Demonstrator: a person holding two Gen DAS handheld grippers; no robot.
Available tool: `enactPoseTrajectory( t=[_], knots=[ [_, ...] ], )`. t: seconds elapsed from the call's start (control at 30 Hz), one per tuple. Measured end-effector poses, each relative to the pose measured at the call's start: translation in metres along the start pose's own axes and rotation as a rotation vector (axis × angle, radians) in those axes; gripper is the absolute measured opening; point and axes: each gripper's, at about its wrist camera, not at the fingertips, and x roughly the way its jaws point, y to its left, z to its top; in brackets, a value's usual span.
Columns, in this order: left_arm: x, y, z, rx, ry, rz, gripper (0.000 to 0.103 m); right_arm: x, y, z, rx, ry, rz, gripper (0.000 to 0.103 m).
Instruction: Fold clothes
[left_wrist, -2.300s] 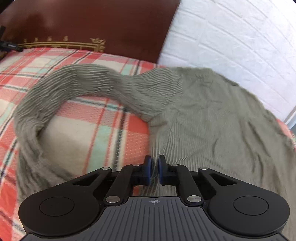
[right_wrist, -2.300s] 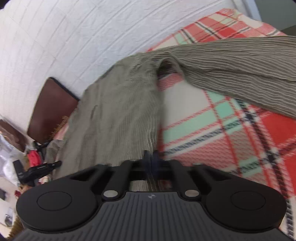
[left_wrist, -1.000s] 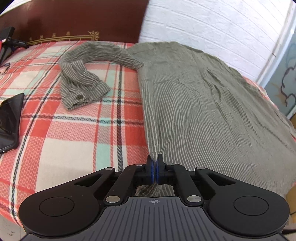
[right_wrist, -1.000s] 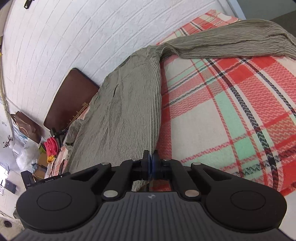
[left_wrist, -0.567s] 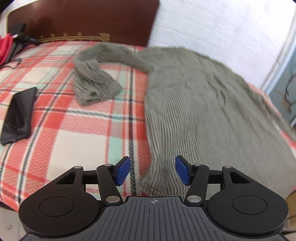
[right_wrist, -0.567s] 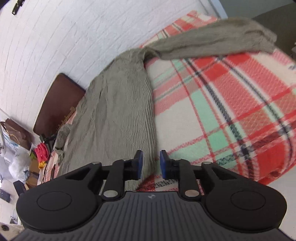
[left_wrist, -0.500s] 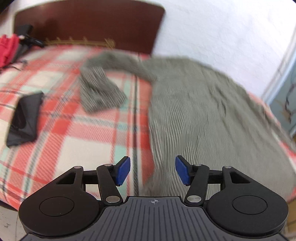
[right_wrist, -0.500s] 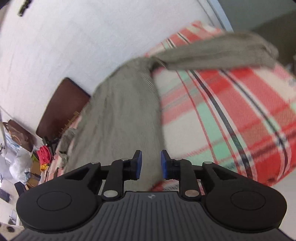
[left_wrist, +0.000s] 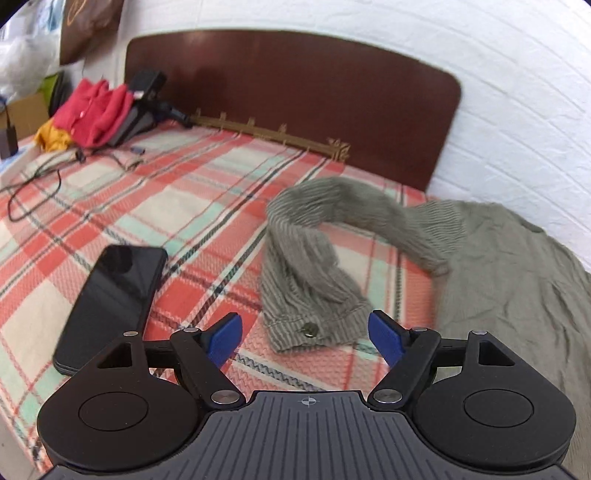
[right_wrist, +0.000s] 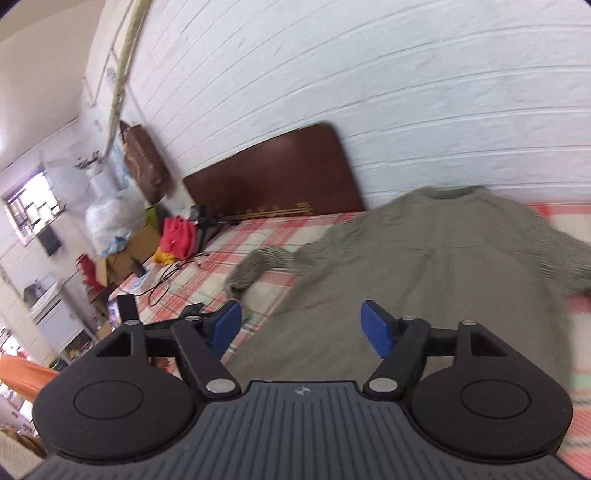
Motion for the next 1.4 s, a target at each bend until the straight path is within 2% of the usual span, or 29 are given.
enactPoseTrajectory(
  t=[0.2, 0.23, 0.27, 0.33, 0.37, 0.43, 0.5, 0.6, 0.67, 0.8, 0.93, 1.1, 1.2, 1.27, 1.33, 1.4],
  knots=[
    [0.030, 0.027, 0.003, -0.137, 0.067, -0.052, 0.079, 0.087, 0.011, 0.008, 0.039, 0.123, 0.106, 0.077],
    [0.031, 0.027, 0.003, -0.119, 0.062, -0.044, 0.067, 0.094, 0.013, 0.007, 0.047, 0.132, 0.118, 0.077],
    [0.033, 0.027, 0.003, -0.099, 0.062, -0.042, 0.029, 0.101, 0.015, 0.007, 0.055, 0.141, 0.128, 0.077],
    [0.033, 0.026, 0.005, -0.076, 0.074, -0.055, 0.020, 0.110, 0.016, 0.006, 0.072, 0.157, 0.140, 0.077],
    [0.030, 0.026, 0.007, -0.066, 0.070, -0.057, 0.003, 0.113, 0.016, 0.006, 0.079, 0.164, 0.142, 0.077],
    [0.014, 0.027, 0.016, -0.013, 0.025, -0.048, 0.002, 0.119, 0.017, 0.005, 0.084, 0.175, 0.136, 0.077],
    [-0.005, 0.034, 0.029, 0.040, -0.030, -0.008, 0.003, 0.123, 0.016, 0.005, 0.088, 0.184, 0.129, 0.078],
    [-0.023, 0.046, 0.047, 0.121, -0.095, 0.120, 0.004, 0.129, 0.012, 0.001, 0.106, 0.198, 0.120, 0.079],
    [-0.026, 0.055, 0.058, 0.162, -0.110, 0.215, 0.004, 0.133, 0.009, -0.003, 0.123, 0.208, 0.116, 0.079],
    [-0.019, 0.078, 0.080, 0.174, -0.106, 0.340, 0.004, 0.138, 0.007, -0.012, 0.124, 0.230, 0.094, 0.079],
    [-0.005, 0.097, 0.100, 0.186, -0.090, 0.425, 0.004, 0.135, 0.007, -0.020, 0.075, 0.250, 0.040, 0.079],
    [0.022, 0.106, 0.117, 0.198, -0.053, 0.452, 0.006, 0.128, -0.007, -0.030, 0.102, 0.276, 0.001, 0.080],
    [0.045, 0.106, 0.121, 0.209, -0.030, 0.479, 0.019, 0.125, -0.012, -0.035, 0.122, 0.285, -0.020, 0.080],
    [0.058, 0.110, 0.121, 0.198, 0.004, 0.495, 0.045, 0.122, -0.015, -0.038, 0.130, 0.287, -0.027, 0.080],
    [0.057, 0.111, 0.122, 0.190, 0.009, 0.491, 0.053, 0.119, -0.017, -0.038, 0.132, 0.289, -0.036, 0.080],
    [0.048, 0.111, 0.122, 0.185, -0.007, 0.475, 0.057, 0.117, -0.020, -0.037, 0.130, 0.286, -0.046, 0.080]
  ],
)
